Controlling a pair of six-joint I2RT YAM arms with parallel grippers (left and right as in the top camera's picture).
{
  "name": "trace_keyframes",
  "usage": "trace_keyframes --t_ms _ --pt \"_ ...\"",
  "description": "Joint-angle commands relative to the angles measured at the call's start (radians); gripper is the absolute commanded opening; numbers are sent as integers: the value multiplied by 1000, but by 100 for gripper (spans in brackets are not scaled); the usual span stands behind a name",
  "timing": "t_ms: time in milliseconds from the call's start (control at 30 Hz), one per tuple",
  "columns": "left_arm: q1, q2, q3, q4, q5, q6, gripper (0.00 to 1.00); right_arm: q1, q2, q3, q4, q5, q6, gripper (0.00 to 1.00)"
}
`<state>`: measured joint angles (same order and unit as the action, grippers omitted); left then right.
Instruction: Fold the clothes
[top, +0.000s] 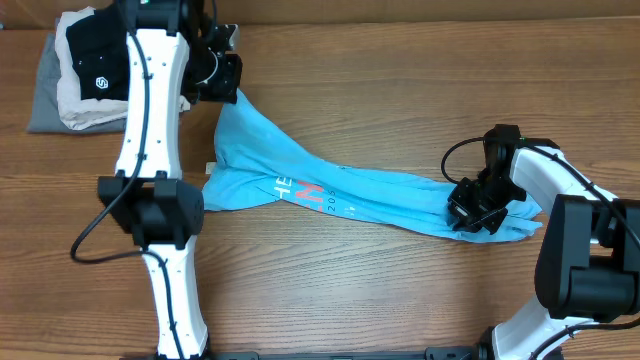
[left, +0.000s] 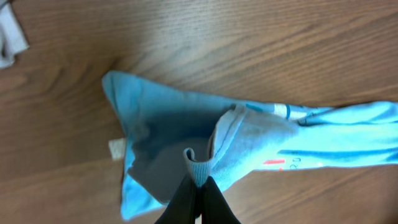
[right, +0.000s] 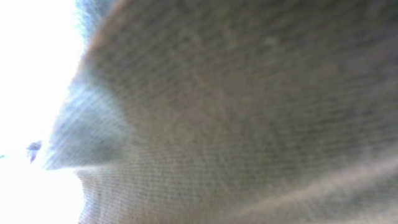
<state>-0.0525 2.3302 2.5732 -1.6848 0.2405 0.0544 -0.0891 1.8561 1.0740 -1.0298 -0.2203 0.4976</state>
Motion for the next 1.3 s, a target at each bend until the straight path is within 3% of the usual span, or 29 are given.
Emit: trace_keyframes --t_ms 0,300,500,667,1033,1267 --pt "-6 -36 -128 -5 -31 -17 4 -10 5 -19 23 93 0 15" --pt "0 -36 -422 -6 -72 -24 4 -10 5 -19 22 93 0 15" --pt "42 -36 -510 -1 -269 -126 4 -18 5 -19 11 117 1 15" --pt "127 -36 -517 80 -349 -171 7 -55 5 -18 10 161 1 15" --pt "235 -35 -517 122 -290 -109 21 -127 5 -18 31 174 -33 14" --pt "194 -36 -496 113 -263 -110 16 -127 5 49 -14 175 -54 16"
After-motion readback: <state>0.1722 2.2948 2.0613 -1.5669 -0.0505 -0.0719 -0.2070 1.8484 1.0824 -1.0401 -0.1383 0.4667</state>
